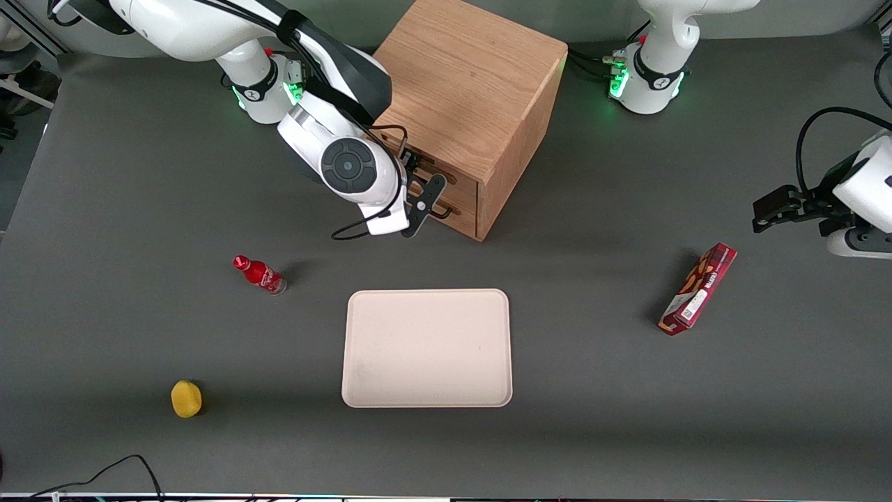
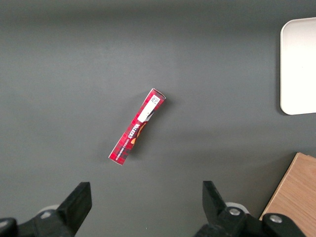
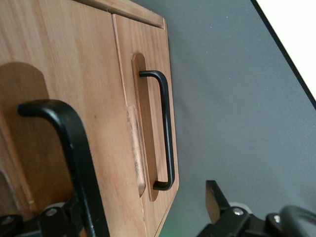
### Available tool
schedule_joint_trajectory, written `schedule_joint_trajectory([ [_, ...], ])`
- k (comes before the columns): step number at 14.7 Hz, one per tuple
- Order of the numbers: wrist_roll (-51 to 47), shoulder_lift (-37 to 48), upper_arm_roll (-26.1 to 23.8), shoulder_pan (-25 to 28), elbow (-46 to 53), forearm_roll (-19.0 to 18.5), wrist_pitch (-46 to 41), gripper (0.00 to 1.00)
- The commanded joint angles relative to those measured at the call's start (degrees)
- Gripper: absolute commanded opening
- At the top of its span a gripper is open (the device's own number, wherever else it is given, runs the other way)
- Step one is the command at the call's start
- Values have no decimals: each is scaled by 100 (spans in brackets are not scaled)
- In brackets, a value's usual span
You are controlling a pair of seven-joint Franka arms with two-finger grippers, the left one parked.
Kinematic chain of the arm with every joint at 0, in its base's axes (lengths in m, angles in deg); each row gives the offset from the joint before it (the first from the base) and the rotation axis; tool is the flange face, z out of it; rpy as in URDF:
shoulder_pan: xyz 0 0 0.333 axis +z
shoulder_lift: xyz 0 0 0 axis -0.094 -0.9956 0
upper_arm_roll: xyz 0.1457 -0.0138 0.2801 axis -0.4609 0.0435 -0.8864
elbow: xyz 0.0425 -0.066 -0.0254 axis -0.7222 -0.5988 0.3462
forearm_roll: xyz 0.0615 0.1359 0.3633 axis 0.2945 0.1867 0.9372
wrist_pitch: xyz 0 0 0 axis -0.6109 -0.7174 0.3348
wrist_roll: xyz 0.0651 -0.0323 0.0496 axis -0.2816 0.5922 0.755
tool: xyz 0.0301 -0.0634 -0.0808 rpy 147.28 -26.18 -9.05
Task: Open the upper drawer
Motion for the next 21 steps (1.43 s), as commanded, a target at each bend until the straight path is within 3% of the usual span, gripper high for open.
schedule_joint_trajectory([
  [1, -166, -135, -35, 92, 70, -141, 79, 99],
  [21, -131, -654, 36, -84, 571, -887, 88, 98],
])
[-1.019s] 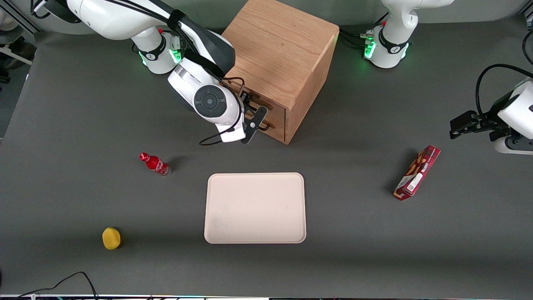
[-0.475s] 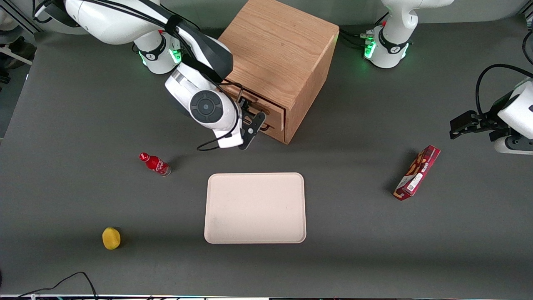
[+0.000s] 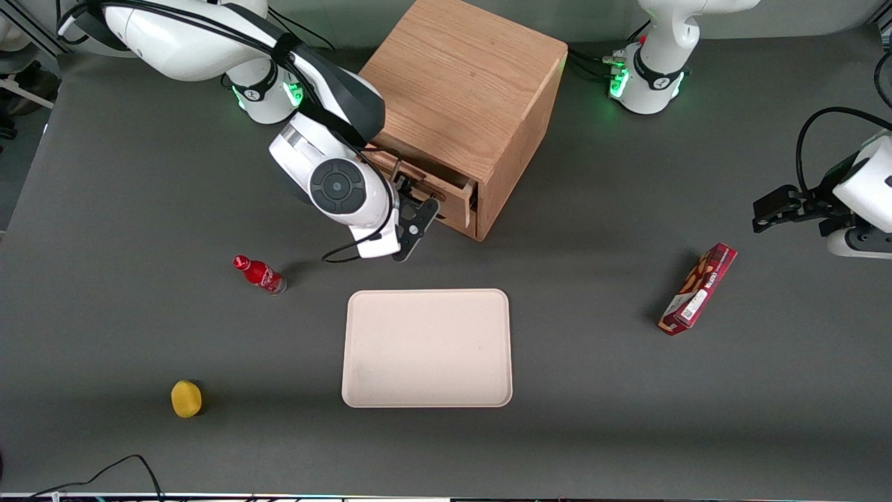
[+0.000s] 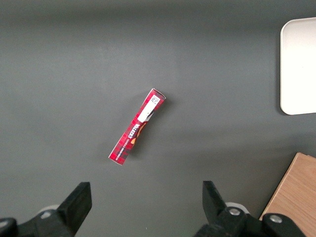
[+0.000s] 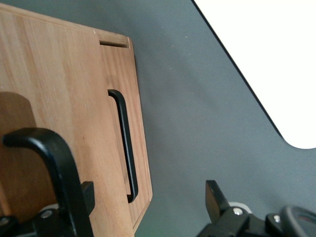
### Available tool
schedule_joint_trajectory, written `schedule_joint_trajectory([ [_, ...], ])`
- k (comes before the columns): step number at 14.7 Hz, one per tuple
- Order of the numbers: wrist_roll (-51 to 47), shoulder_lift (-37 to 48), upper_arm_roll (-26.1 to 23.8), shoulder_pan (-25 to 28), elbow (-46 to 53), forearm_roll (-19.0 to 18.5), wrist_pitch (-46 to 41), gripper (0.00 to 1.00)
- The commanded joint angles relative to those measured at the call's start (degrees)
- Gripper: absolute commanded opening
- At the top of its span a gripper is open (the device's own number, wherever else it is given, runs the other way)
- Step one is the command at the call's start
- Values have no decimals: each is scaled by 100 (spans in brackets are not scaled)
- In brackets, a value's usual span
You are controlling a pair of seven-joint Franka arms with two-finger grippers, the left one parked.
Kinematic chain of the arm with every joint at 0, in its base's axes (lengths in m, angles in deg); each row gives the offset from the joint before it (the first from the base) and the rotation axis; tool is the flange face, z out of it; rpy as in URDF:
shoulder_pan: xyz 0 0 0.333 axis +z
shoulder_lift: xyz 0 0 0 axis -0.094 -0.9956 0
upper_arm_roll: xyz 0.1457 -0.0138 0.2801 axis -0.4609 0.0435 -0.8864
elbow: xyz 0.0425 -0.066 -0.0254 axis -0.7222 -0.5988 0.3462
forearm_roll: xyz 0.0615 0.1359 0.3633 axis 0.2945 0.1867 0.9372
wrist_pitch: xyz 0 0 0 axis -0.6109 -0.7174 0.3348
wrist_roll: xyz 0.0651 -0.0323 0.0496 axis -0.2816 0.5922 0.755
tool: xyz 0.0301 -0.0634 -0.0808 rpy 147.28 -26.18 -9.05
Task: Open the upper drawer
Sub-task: 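Pull the upper drawer outward from the cabinet with the right gripper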
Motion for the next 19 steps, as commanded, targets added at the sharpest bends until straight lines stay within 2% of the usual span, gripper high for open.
schedule_joint_trajectory([
  [1, -107, -294, -34, -42, 115, -387, 11, 98],
  [19, 226, -356, -34, -517, 221, -1011, 2, 98],
])
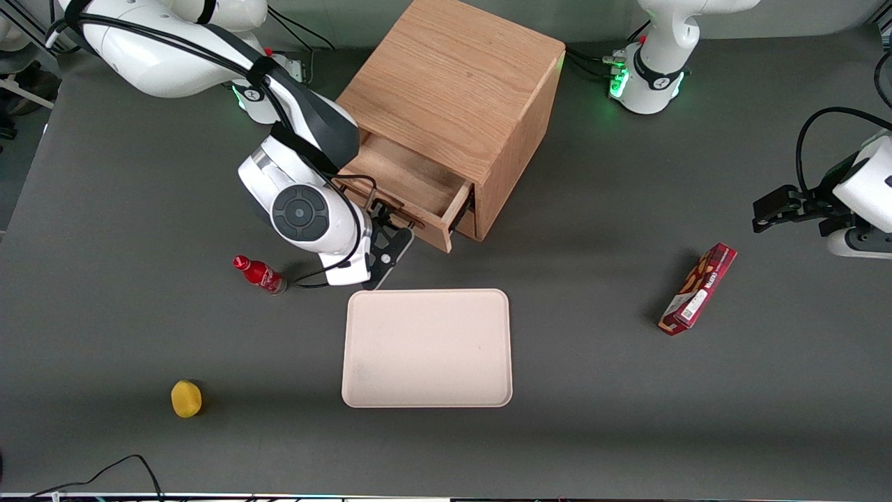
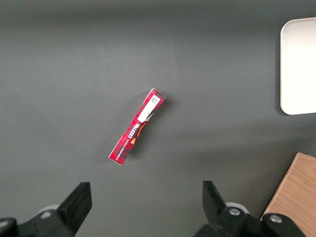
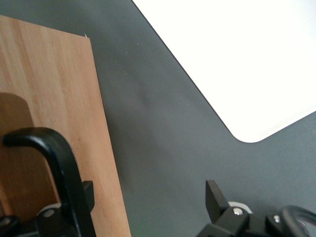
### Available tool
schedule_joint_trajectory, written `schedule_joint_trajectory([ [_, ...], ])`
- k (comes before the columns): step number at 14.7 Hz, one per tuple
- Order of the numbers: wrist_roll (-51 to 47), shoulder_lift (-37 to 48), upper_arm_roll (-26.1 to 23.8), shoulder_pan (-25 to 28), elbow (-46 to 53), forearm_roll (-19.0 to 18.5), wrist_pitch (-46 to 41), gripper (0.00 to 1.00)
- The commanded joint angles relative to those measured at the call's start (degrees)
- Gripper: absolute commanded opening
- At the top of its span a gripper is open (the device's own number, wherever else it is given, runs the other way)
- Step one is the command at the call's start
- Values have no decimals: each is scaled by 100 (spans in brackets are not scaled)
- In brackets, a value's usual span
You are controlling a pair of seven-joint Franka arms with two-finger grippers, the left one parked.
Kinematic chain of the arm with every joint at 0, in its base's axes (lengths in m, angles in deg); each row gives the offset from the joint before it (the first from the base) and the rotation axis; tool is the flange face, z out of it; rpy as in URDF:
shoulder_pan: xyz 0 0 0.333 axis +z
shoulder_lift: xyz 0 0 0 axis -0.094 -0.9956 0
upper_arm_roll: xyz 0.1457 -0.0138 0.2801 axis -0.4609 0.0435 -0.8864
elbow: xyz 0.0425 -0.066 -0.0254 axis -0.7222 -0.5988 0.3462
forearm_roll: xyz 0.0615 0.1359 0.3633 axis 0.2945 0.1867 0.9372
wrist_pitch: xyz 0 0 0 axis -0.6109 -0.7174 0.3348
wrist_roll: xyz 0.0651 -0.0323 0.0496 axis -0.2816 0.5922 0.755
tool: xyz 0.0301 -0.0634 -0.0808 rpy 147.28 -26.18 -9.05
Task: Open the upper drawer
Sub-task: 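Pull the upper drawer outward from the cabinet with the right gripper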
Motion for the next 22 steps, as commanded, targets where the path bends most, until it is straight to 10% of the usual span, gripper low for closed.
schedule_joint_trajectory([
  [1, 140, -135, 28, -100, -74, -561, -3, 98],
  [22, 447, -654, 63, -443, 498, -1361, -12, 98],
])
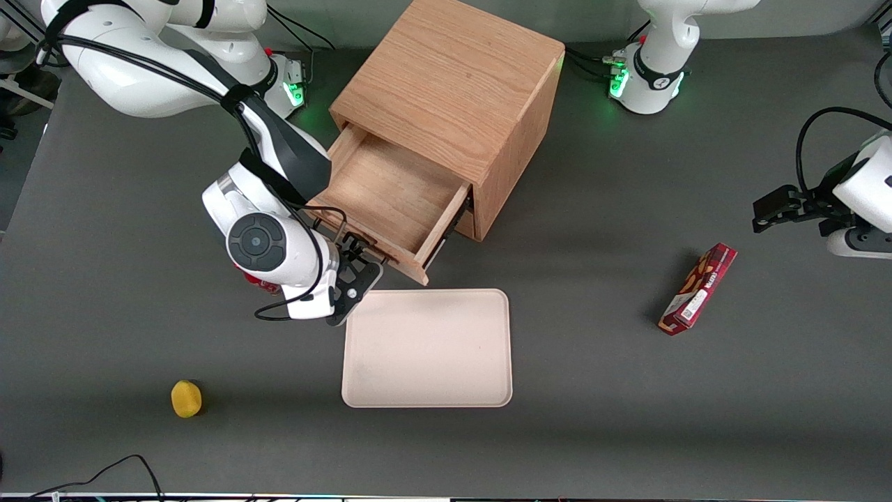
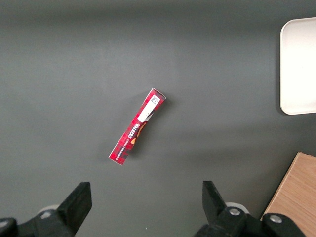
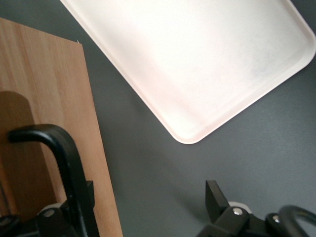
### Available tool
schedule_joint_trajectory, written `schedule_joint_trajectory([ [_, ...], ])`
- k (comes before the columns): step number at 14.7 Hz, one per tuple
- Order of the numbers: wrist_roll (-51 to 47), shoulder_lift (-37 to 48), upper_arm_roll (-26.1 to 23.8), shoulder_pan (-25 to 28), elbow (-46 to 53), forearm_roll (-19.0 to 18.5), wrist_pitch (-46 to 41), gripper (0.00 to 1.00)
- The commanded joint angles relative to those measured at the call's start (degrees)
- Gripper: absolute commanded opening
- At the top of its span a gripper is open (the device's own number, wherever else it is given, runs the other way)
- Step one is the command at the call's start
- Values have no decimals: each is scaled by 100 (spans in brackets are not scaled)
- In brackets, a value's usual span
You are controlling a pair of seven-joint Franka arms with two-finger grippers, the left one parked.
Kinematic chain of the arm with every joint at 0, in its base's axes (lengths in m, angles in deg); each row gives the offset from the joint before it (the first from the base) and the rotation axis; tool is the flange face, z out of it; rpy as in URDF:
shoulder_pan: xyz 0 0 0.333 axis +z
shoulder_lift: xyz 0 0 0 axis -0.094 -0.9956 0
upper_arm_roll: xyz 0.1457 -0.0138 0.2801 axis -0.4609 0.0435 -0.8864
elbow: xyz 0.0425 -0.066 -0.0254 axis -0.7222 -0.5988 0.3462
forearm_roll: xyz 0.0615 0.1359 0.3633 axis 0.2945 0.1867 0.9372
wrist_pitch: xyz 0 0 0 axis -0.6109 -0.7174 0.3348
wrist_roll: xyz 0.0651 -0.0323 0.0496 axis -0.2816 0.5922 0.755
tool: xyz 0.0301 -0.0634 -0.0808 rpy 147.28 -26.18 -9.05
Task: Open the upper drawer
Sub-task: 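Pull the upper drawer outward from the cabinet with the right gripper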
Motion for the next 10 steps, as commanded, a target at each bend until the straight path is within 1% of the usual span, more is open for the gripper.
schedule_joint_trajectory([
  [1, 299, -259, 82, -165, -83, -647, -17, 98],
  [5, 343, -347, 125, -200, 31, -788, -17, 98],
  [10, 466, -365, 266, -209, 181, -797, -35, 96],
])
